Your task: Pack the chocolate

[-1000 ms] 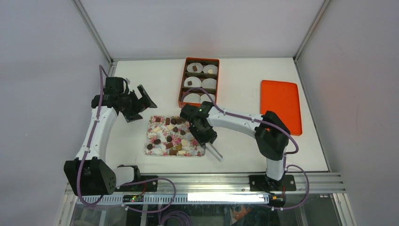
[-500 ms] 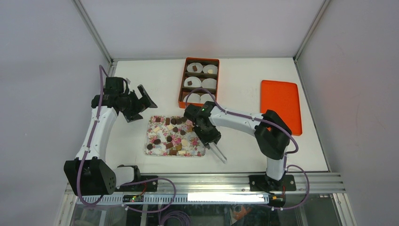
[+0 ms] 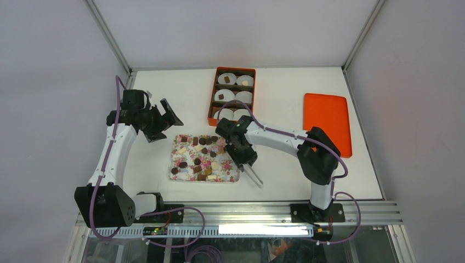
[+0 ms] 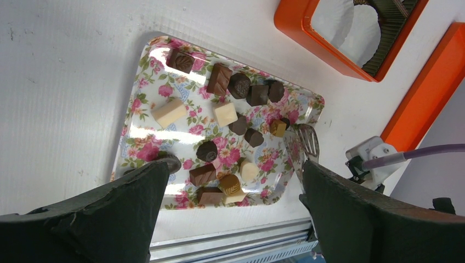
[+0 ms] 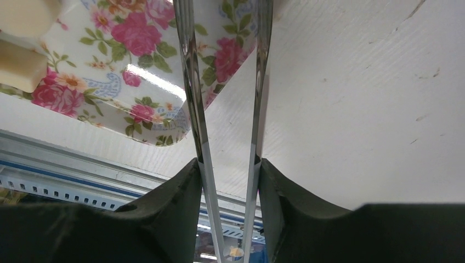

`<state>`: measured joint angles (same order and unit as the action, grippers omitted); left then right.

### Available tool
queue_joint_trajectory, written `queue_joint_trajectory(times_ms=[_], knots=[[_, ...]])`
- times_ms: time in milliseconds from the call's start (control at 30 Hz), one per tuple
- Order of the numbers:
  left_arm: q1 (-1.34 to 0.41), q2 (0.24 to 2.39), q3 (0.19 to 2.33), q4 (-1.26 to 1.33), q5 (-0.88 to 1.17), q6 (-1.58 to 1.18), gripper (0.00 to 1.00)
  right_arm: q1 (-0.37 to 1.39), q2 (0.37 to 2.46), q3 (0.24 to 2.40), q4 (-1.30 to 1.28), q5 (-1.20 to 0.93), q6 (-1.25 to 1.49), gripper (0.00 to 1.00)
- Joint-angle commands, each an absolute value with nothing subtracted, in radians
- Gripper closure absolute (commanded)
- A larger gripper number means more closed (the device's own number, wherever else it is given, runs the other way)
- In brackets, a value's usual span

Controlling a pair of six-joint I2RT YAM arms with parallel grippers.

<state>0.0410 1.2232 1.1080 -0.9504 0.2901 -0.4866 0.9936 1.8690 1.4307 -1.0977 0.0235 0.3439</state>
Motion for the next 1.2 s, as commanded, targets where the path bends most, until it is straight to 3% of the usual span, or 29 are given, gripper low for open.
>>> queue_joint_trajectory(times_ms=[0, 267, 700, 1167], knots=[[0.049, 1.214, 1.119, -0.919, 0.308, -0.499, 0.01, 0.994, 1.849, 1.494, -1.080, 0.008, 0.331, 0.58], [0.051, 1.201, 1.118, -0.919, 0.309, -0.497, 0.01, 0.993, 1.881, 1.544, -1.068, 0.016, 0.335, 0.58], [0.050, 1.214, 1.120, -0.917, 0.311, -0.499, 0.01, 1.053, 1.723, 1.439, -1.096, -0.032, 0.403, 0.58], [0.051, 1.207, 1.113, -0.918, 0.305, -0.494, 0.01, 1.091, 1.845, 1.448, -1.046, -0.038, 0.397, 0.58]])
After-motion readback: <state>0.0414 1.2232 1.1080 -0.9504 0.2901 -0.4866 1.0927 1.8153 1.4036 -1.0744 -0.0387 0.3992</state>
